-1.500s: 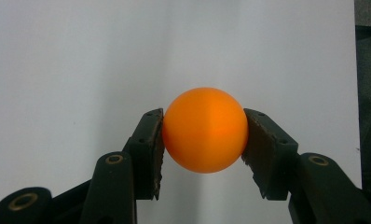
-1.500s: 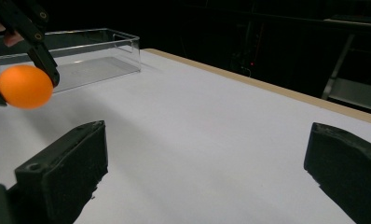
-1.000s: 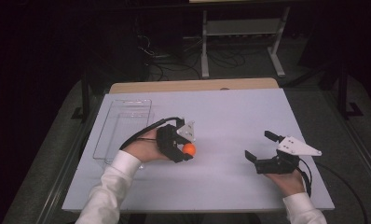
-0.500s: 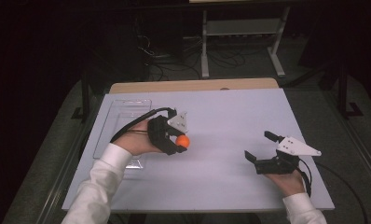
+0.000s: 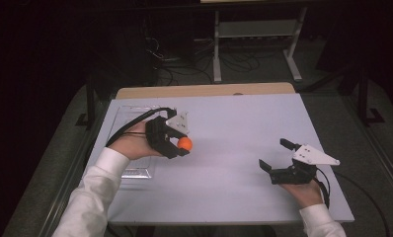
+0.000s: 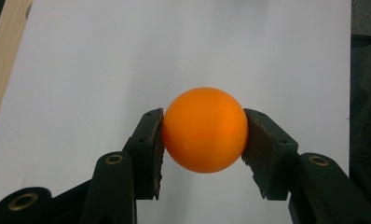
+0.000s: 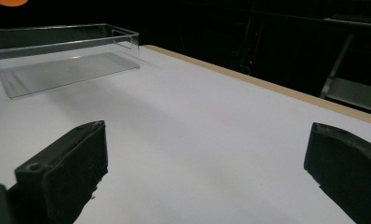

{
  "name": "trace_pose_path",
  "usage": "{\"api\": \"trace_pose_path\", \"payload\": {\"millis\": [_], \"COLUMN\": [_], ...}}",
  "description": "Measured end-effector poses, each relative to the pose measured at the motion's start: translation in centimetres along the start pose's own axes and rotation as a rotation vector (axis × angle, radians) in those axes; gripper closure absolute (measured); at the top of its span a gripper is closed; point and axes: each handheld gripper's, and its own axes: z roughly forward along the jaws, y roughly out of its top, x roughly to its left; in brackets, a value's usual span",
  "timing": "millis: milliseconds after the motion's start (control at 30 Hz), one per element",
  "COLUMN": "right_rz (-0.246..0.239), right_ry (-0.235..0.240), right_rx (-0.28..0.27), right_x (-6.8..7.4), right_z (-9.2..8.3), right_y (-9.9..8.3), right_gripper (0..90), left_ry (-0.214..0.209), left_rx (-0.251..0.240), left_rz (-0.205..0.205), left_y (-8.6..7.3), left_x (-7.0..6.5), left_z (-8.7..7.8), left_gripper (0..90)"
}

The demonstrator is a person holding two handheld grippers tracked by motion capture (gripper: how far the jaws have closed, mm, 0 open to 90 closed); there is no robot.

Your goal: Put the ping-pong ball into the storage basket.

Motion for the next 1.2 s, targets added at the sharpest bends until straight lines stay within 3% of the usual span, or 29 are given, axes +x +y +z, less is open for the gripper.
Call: {"api": "trace_pose_path", "payload": {"millis": [733,1200], "right_rz": [-0.002,-0.003], "right_ry": [0.011,0.012], "right_rx": [0.017,0.020], "right_x": [0.0,0.1], "right_z": [0.2,0.2], "right_y": [-0.1,-0.1], "right_gripper": [0.0,0.0], "left_ry": [0.034,0.064], "left_rx": [0.061,0.140], "left_rz": [-0.015,-0.030], "left_y": [-1.8,-3.6], "left_x": [0.9,1.1], "left_z": [-1.2,-2.4], "left_gripper": [50.7,50.6]}}
